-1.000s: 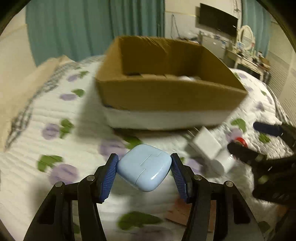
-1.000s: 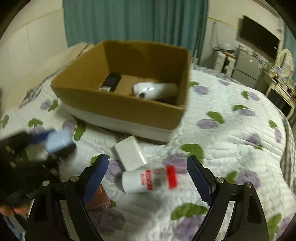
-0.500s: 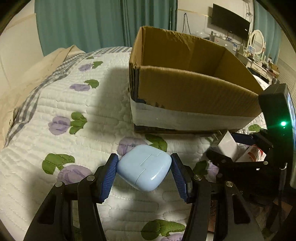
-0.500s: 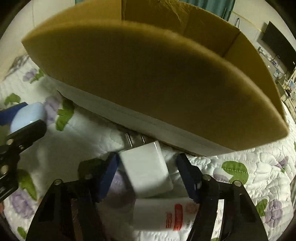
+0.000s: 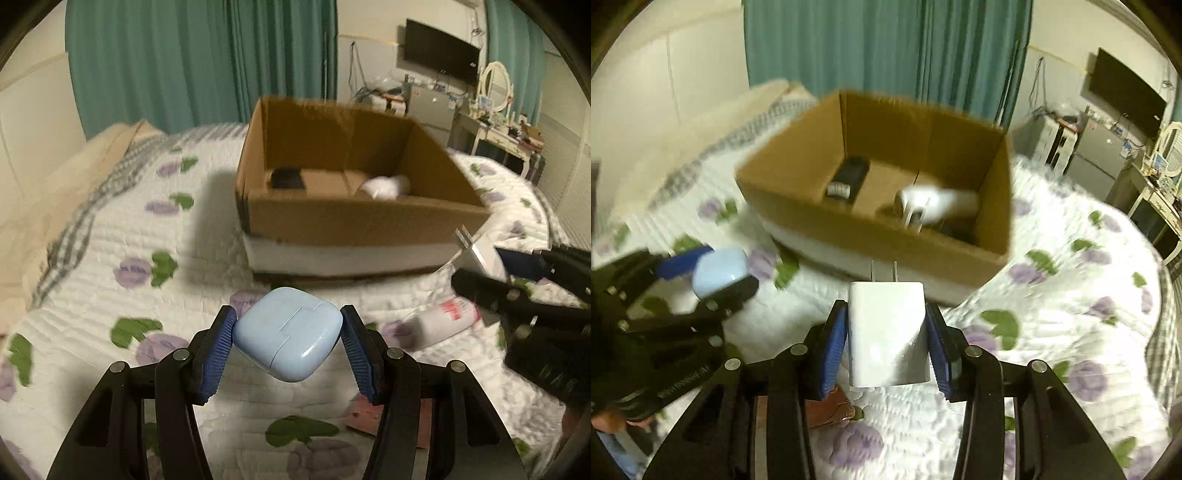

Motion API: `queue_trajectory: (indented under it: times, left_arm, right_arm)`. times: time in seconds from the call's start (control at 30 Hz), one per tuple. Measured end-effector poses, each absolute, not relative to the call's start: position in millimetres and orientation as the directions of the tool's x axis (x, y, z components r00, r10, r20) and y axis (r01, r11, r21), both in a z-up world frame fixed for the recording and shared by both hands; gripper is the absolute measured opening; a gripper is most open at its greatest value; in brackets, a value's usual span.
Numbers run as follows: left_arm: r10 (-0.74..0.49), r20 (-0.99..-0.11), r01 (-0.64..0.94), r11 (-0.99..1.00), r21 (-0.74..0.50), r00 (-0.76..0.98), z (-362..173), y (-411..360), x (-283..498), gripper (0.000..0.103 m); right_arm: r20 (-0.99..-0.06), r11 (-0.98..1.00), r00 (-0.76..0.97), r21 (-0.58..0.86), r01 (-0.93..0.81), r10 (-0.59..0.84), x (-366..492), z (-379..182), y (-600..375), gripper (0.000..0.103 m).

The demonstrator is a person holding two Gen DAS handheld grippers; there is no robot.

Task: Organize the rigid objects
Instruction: 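Grasp the small white plug adapter with the right tool while the left tool holds the blue case, then lower the blue case and white adapter into the box and open both tools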

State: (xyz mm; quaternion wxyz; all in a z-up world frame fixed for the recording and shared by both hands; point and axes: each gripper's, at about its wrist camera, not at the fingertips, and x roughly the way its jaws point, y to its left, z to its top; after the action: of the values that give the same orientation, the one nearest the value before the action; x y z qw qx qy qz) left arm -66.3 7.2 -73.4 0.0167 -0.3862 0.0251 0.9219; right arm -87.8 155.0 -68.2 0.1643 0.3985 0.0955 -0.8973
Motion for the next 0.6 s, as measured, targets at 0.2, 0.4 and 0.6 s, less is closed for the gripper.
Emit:
queue_trajectory:
  times: [0.2, 0.4, 0.6]
  left_arm:
    - [0.050, -0.648, -0.079, -0.997, 0.016, -0.760, -23.1, 11.9, -68.4, 0.058]
    - [0.055, -0.584, -0.097, -0.994, 0.041, -0.810, 10.8, 20.7, -110.4, 0.058]
    - [0.047, -0.594, -0.095, -0.994, 0.051, -0.803, -2.4, 25.3, -175.4, 0.058]
  right_arm:
    - [-0.668, -0.935, -0.710, -0.059, 0.351, -0.224, -88.2, -8.0, 159.8, 0.041]
    - [-0.613, -0.935, -0.753, -0.064, 0.349, -0.239, -126.0, 32.1, 165.0, 0.041]
    - [-0.615, -0.942, -0.749, -0.029, 0.335, -0.247, -189.6, 22.9, 163.7, 0.041]
